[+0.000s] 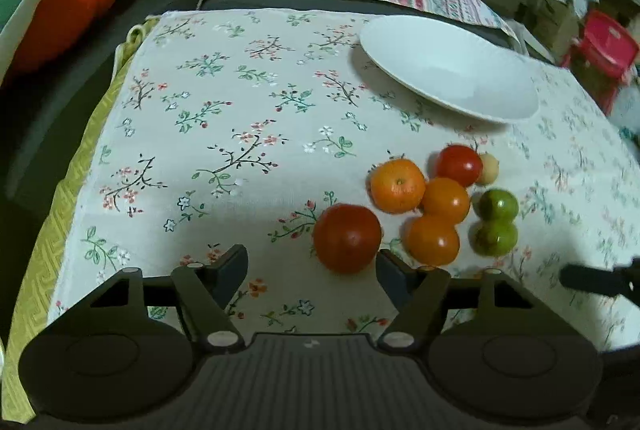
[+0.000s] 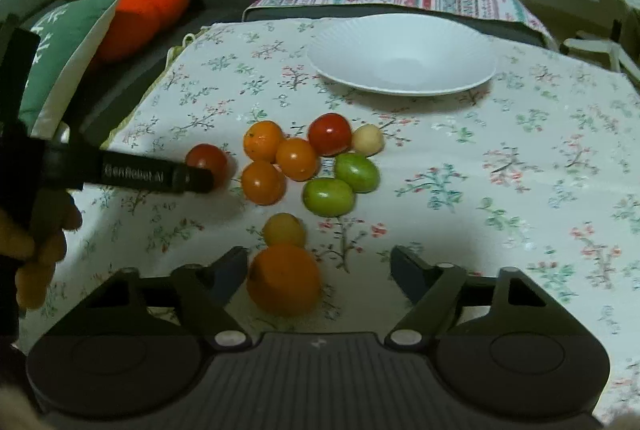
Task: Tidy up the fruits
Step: 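Move the right tool toward the orange tangerine while the left tool approaches the red tomato, then close the right tool on the tangerine while the left tool closes on the red tomato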
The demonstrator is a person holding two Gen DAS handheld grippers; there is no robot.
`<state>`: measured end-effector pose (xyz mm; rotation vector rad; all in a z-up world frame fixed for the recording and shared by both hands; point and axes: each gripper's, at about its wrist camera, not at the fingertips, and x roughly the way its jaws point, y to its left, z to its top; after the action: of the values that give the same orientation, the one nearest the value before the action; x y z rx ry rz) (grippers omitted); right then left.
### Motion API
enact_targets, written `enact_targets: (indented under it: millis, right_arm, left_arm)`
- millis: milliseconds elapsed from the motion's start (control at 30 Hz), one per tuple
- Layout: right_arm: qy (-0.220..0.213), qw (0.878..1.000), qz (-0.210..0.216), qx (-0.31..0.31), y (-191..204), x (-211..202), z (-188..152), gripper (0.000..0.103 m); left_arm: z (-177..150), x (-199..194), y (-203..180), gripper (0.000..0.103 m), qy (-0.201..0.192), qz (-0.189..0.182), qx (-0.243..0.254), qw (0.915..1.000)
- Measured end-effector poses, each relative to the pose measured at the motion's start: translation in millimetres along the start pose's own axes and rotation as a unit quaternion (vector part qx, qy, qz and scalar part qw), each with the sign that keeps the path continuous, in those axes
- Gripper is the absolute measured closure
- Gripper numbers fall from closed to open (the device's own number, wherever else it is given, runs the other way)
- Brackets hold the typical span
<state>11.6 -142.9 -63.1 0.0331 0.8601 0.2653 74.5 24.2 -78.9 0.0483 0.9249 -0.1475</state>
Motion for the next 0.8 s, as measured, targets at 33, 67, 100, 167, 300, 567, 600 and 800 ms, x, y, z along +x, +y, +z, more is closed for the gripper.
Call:
enact_targets:
  millis: [33,67,100,167,300,567,600,800]
  right_arm:
    - [-0.002,1.0,0.001,-0.007,3,1,-1,0.033]
    - [0.0,1.0,-0.002,-0.017,6,2,-2,0.033]
    - [0.006,1.0,-0.004,-0.03,9,4,-4,0.034]
    - [0.012,0.999,-0.005,-0.046,15,4,-6,0.036]
    - [0.012,0.999,-0.01,-0.048,12,10,-10,0.045]
    - [0.026,0.998,0.01,-0.051,8,8,-5,0.065]
    - [0.029,0.998,0.012,-0.049,7,8,-4,0.065]
    - [0.046,0.998,0.028,-0.041,5,10,0,0.066]
  left_arm:
    - [1,2,2,0.053,0.0,-0.003,0.0,1.0]
    - [1,3,3,0.054,0.001,-0.008,-0.004,1.0]
    - [2,3,5,0.056,0.002,-0.015,-0.008,0.9999]
    - [4,4,4,0.058,-0.001,-0.025,-0.01,0.9996]
    - [4,8,-4,0.066,-0.007,-0.027,0.014,0.9995]
    - [9,22,-13,0.087,-0.015,-0.024,0.039,0.9988]
    - [9,23,-14,0.087,-0.017,-0.023,0.043,0.9987]
    - [11,18,-13,0.087,-0.02,-0.029,0.044,0.9984]
